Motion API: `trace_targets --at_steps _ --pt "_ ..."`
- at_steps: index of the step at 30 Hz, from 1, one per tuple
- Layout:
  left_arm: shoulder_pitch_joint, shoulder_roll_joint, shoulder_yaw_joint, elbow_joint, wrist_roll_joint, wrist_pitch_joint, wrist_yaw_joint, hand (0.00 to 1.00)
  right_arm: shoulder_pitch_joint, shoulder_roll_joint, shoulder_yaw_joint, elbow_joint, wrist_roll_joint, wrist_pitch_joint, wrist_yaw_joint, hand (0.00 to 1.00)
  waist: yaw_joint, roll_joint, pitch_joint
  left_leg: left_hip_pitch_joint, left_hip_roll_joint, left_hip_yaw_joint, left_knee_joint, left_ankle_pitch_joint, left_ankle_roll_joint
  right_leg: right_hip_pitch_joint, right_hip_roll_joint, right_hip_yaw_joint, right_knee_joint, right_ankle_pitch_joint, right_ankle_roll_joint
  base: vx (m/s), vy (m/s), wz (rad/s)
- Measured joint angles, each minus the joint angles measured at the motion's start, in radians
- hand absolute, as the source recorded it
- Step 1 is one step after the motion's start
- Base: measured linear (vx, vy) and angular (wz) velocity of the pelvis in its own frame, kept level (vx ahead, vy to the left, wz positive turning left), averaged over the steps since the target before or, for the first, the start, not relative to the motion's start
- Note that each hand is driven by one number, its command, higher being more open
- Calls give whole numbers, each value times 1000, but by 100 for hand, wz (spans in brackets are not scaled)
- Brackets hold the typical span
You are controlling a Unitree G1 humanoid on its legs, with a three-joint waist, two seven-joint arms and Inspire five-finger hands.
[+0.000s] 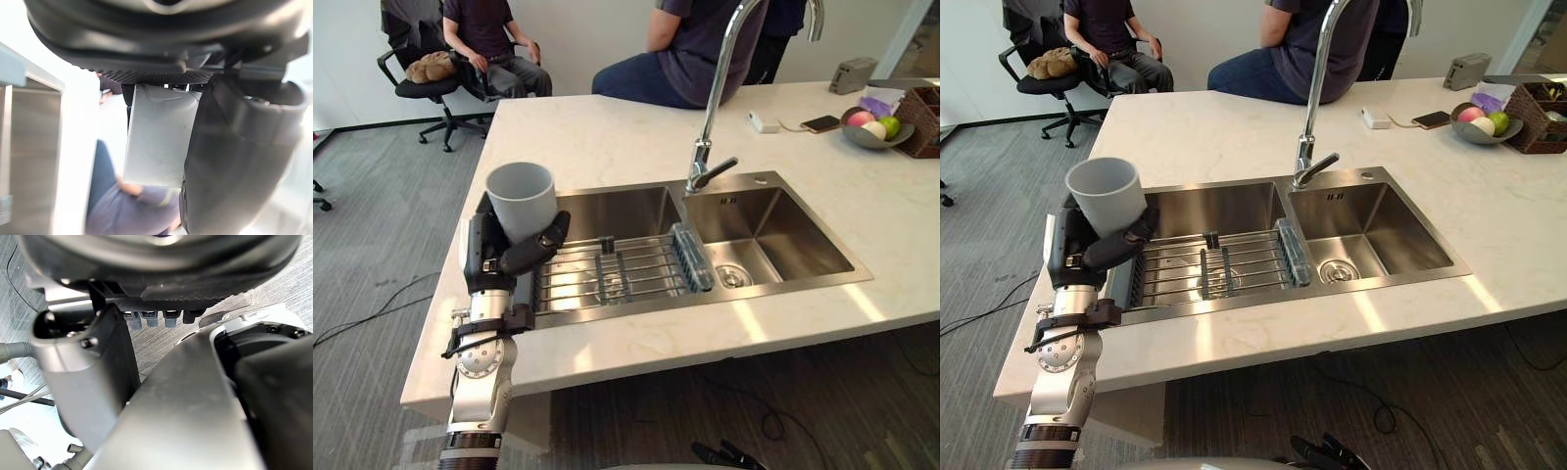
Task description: Walk over to the sink, pick up the cup, carry it to the dishwasher, place the cup inside the dishwasher, then close the dishwasher door
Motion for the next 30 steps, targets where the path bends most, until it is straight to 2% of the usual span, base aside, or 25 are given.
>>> trace_targets --at_steps 8,17,19,21,22,23,26,27,28,29,30 --pt "8 -41 76 -159 0 -83 112 0 -1 4 -20 26 -9 -17 1 100 6 2 -2 2 -2 -29 1 -1 0 15 -3 -11 0 -7 -11 1 -20 11" --pt "18 -70 90 -190 41 -85 168 0 -3 2 -27 48 -27 -36 1 100 21 7 -5 -3 -1 -40 9 -4 3 21 -4 -19 0 -11 -12 -11 -13 3" --pt "50 -82 90 -211 54 -72 179 0 -6 -2 -26 46 -52 -39 2 100 21 7 -4 -48 6 -72 91 -41 5 19 -13 -47 15 -25 -7 4 -36 46" --pt "94 -117 90 -236 70 -53 175 0 -14 -13 -22 48 -71 -37 4 100 30 11 1 -114 11 -161 196 -78 7 24 -27 -124 43 -49 -11 26 -53 94" --pt "110 -121 90 -251 70 -45 173 0 -16 -16 -21 48 -79 -36 5 100 34 13 6 -115 8 -182 194 -77 8 31 -29 -145 46 -54 -12 0 -43 106" --pt "145 -126 90 -272 70 -41 170 0 -17 -23 -19 49 -84 -34 5 100 56 16 13 -118 0 -220 184 -65 9 40 -35 -184 54 -65 -13 -17 -22 111" --pt "190 -129 86 -304 69 -43 158 0 -32 -51 -1 62 -85 -20 19 100 93 13 27 -123 -30 -334 99 1 -1 42 -59 -299 80 -96 -9 -72 -33 121" --pt "203 -131 86 -316 69 -44 158 0 -48 -62 2 76 -87 -11 23 100 112 16 28 -146 -24 -322 90 -7 8 25 -64 -338 86 -98 -11 -119 -33 143" --pt "209 -131 84 -331 69 -46 158 0 -66 -65 -10 92 -88 -2 24 100 115 -1 33 -201 7 -193 172 -31 31 8 -81 -399 75 -98 -16 -87 -23 129" --pt "208 -131 77 -338 69 -50 157 0 -78 -70 -21 98 -87 6 24 100 109 6 43 -250 44 -104 306 -72 61 0 -90 -439 85 -101 -21 -69 7 167" --pt "212 -132 62 -341 69 -69 143 0 -94 -85 -30 109 -85 32 17 100 111 13 62 -284 123 44 542 -140 89 10 -116 -512 109 -110 -28 -26 35 137"
